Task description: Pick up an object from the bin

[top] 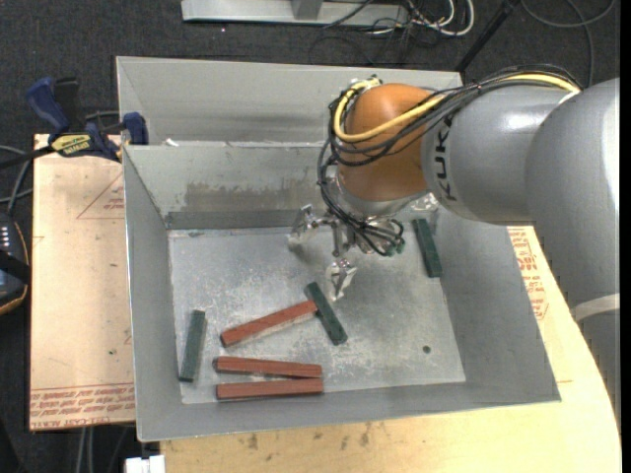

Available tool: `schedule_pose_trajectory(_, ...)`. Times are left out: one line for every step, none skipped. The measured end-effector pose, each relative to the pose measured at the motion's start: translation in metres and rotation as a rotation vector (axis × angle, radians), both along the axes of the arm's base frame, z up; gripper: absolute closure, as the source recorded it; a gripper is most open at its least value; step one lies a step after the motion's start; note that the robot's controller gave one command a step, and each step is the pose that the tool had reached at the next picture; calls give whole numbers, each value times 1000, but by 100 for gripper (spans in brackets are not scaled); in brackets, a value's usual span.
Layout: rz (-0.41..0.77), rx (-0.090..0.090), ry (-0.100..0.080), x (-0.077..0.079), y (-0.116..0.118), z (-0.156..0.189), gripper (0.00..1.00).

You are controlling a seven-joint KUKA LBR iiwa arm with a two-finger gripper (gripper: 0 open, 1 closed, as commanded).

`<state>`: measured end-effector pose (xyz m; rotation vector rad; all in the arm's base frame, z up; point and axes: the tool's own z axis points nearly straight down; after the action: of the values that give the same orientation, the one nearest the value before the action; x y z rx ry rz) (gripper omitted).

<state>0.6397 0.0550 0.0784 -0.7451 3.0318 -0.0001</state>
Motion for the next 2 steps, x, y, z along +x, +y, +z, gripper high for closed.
schedule_pose_trajectory(113, 3, -7, -3, -8, 0, 0)
schedule_pose_trajectory(303, -8, 8, -54, 8, 4, 0)
